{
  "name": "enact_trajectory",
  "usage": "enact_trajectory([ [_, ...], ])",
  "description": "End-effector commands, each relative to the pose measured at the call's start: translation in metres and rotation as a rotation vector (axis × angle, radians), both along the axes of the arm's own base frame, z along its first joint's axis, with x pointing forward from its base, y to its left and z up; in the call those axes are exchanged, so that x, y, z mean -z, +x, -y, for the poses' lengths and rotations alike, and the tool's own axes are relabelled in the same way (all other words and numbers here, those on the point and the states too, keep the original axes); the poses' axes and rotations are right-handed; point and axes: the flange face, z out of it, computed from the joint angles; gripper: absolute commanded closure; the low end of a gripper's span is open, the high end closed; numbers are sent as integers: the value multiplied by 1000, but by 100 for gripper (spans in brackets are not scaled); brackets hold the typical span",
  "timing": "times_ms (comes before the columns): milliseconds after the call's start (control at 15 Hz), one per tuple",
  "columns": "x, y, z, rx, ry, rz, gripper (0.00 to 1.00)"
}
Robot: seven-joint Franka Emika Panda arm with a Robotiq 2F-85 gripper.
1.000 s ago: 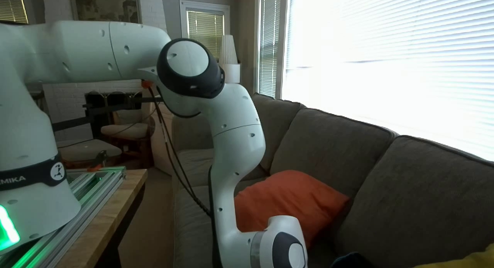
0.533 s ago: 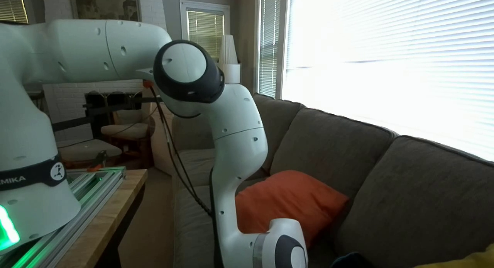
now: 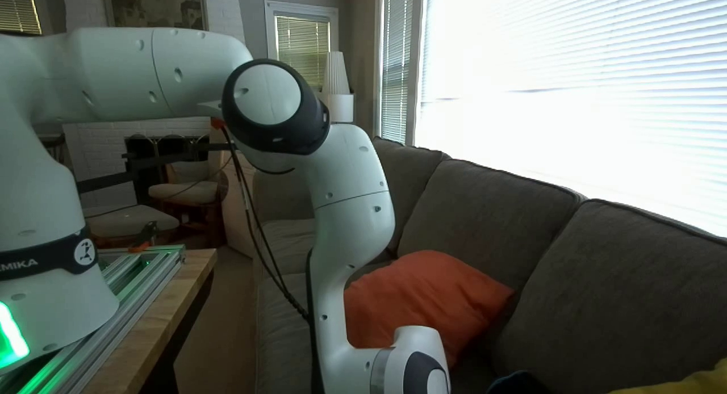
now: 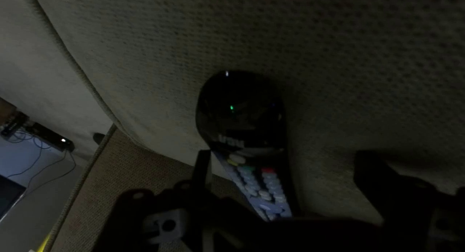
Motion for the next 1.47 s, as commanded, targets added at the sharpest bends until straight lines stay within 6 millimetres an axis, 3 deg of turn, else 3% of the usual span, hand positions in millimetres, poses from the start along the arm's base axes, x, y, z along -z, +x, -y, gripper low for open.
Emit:
enact_trajectory([
  [0,7,-8,0,0,5,-14,0],
  [867,13,-29,-3,55,11,24,0],
  [933,13,-28,-3,62,15,29,25],
  [1067,12,-26,-4,68,14,36,33],
  [1133,4,-12,-3,51,2,41,40],
  [1200,3,-10,-4,50,2,45,23],
  [1400,1,-7,-5,46,3,50,40],
])
